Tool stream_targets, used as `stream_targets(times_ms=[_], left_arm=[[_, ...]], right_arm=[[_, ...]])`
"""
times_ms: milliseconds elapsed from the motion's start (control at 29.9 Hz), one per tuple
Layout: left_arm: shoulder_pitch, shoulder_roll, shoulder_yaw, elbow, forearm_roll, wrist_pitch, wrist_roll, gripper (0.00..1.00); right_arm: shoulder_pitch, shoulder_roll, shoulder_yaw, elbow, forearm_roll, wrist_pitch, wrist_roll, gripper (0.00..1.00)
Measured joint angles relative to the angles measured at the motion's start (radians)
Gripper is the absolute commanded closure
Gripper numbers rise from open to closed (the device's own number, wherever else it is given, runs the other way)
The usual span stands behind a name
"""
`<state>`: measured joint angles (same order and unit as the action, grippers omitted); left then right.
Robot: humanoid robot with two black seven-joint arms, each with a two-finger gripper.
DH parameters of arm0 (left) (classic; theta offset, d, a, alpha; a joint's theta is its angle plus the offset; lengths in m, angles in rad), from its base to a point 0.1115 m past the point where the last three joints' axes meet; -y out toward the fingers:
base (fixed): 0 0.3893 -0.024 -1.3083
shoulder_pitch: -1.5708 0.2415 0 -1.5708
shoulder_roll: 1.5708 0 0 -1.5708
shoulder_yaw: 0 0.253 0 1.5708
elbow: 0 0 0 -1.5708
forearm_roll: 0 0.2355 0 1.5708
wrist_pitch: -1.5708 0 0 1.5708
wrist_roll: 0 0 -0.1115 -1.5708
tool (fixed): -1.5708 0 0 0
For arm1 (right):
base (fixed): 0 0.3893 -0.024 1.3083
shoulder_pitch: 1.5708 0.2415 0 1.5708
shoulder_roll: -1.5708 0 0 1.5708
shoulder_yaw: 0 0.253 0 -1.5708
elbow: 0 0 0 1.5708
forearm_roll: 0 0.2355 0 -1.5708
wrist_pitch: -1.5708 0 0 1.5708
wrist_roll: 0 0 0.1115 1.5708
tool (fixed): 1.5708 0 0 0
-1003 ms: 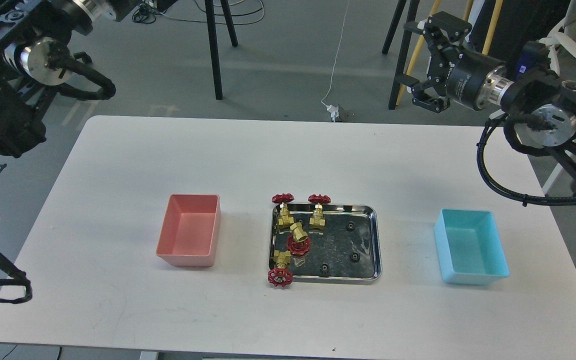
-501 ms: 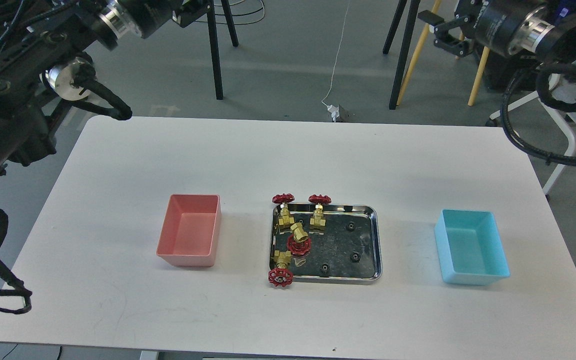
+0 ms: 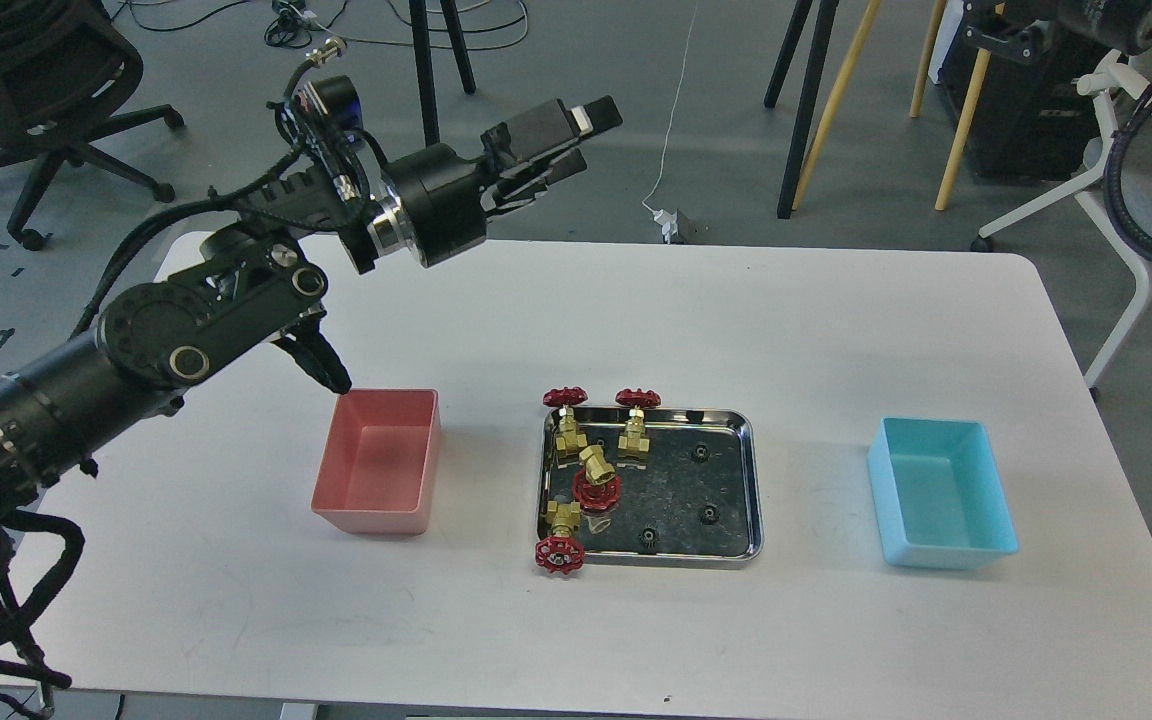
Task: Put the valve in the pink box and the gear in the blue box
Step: 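Lower the left gripper onto a brass valve with red handwheel on the tray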
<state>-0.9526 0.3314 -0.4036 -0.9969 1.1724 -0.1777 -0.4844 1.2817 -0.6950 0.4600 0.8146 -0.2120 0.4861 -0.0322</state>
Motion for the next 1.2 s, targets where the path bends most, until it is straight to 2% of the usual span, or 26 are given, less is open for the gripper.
stream_targets(times_ms=[201,267,368,468,769,1003,1203], left_arm=[[0.13,-0.051,0.065,-0.039,0.415,0.359,-0.005,0.04],[0.162,-0.066,0.114,-0.012,0.528,0.497,-0.005,0.04],[0.193,-0.105,0.175,0.046,0.626,0.63,-0.005,0.04],[0.219,-0.154,0.208,0.126,0.678,0.662,-0.005,0.04],[0.251,-0.303,0.324,0.404,0.744,0.667,-0.004,0.04],[0.252,-0.331,0.397,0.484,0.725,0.667,-0.004,0.04],[0.252,-0.332,0.397,0.52,0.714,0.667,-0.004,0.11]], right_arm=[[0.018,0.0,0.0,-0.015,-0.013,0.0,0.0,0.01],[0.021,0.0,0.0,-0.016,-0.013,0.0,0.0,0.01],[0.023,0.0,0.0,-0.017,-0.013,-0.001,0.0,0.01],[0.024,0.0,0.0,-0.017,-0.013,-0.001,0.001,0.01],[0.02,0.0,0.0,-0.023,-0.014,-0.001,0.001,0.01],[0.019,-0.002,0.0,-0.02,-0.014,0.002,0.001,0.01],[0.018,-0.002,0.0,-0.018,-0.014,0.002,0.001,0.01]])
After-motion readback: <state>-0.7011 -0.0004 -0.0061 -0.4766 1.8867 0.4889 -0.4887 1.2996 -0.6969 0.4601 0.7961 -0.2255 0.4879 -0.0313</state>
